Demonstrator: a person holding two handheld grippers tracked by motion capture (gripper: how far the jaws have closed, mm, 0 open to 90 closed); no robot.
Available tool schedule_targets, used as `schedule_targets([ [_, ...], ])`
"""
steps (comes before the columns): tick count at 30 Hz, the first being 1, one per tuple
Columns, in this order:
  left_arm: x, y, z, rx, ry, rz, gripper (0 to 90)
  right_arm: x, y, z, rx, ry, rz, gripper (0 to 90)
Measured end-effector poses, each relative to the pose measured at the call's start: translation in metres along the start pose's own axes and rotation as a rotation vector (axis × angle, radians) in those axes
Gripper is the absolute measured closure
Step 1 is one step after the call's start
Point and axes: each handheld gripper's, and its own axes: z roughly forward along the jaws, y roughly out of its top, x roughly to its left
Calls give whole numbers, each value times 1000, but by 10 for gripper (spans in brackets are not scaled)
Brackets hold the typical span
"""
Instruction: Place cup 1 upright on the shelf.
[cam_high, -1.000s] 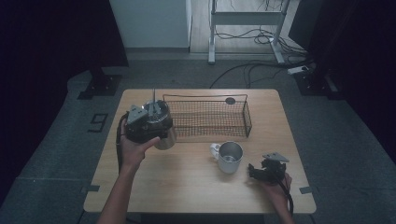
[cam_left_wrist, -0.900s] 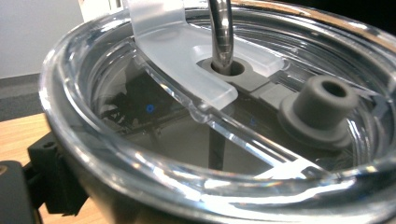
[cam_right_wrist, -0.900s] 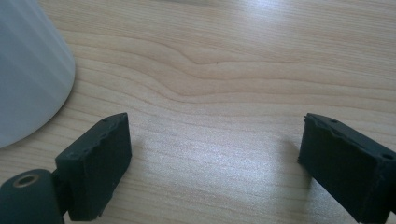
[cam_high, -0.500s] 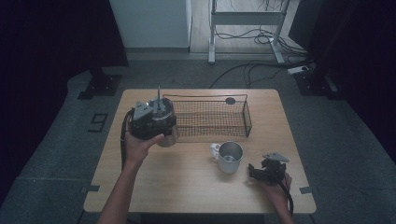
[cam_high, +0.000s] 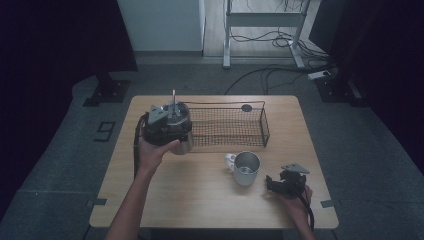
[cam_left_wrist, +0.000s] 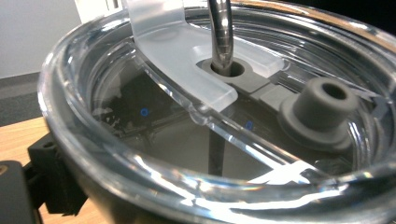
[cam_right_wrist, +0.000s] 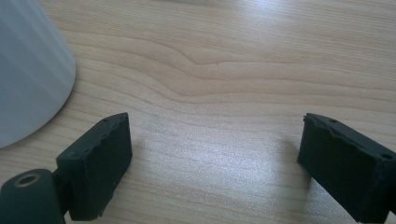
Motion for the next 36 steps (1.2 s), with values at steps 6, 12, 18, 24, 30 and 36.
schedule_targets([
  [6, 0, 2, 3, 2, 2, 0, 37, 0, 0, 0, 0, 0, 0, 94],
  [12, 1, 4, 5, 4, 4, -5, 38, 0, 0, 0, 0, 0, 0, 94],
  [18, 2, 5, 8, 5, 5, -11, 38, 0, 0, 0, -1, 0, -2, 94],
  [24, 4, 7, 12, 6, 9, -15, 38, 0, 0, 0, -1, 0, -2, 94],
  [30, 6, 8, 17, 8, 15, -21, 38, 0, 0, 0, -4, 1, -1, 96],
  [36, 6, 9, 21, 10, 18, -22, 38, 0, 0, 0, -5, 0, -2, 97],
])
